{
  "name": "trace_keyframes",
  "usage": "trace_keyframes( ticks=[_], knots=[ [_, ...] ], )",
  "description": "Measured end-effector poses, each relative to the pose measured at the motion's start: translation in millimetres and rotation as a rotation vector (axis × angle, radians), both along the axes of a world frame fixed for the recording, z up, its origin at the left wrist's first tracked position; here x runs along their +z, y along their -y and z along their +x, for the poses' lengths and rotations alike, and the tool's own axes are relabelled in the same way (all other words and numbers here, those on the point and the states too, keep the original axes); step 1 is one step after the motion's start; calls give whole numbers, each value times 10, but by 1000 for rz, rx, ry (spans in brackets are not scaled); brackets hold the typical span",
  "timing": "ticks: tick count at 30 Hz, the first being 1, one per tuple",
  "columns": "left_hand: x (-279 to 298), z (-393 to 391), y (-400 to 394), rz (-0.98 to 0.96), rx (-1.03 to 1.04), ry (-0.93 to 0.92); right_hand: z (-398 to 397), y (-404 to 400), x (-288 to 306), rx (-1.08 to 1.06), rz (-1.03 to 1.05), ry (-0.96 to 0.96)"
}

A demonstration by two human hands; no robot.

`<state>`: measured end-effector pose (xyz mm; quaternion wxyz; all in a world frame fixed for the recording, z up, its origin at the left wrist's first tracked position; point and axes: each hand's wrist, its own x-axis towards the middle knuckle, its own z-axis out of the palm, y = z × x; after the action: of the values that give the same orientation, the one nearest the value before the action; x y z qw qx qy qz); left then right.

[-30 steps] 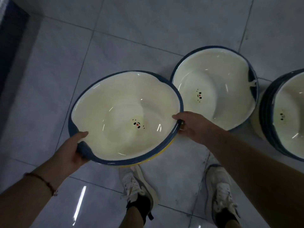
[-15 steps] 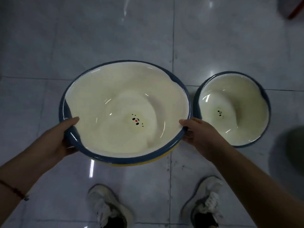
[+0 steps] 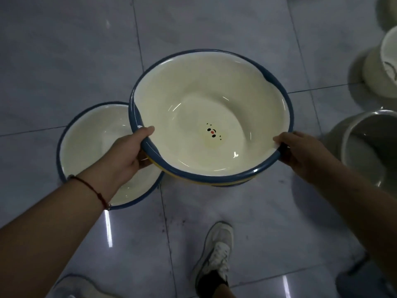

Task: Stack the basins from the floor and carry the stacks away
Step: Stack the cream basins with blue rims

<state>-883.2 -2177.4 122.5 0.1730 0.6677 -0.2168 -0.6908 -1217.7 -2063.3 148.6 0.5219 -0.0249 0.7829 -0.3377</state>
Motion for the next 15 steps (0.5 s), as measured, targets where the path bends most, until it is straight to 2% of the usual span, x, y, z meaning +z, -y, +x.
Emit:
trace_keyframes(
  ticks=[5,11,15],
  knots=[
    [-329,-530,-51,-22,-126,136,-457,-25,-314,105,39,-79],
    [-868,-656,-184,-24,-467,439,-564,-196,-812,370,238,-192],
    [-1137,-668,-344,-55,-556,472,-471,-365,-1120,420,321,-249]
  ],
)
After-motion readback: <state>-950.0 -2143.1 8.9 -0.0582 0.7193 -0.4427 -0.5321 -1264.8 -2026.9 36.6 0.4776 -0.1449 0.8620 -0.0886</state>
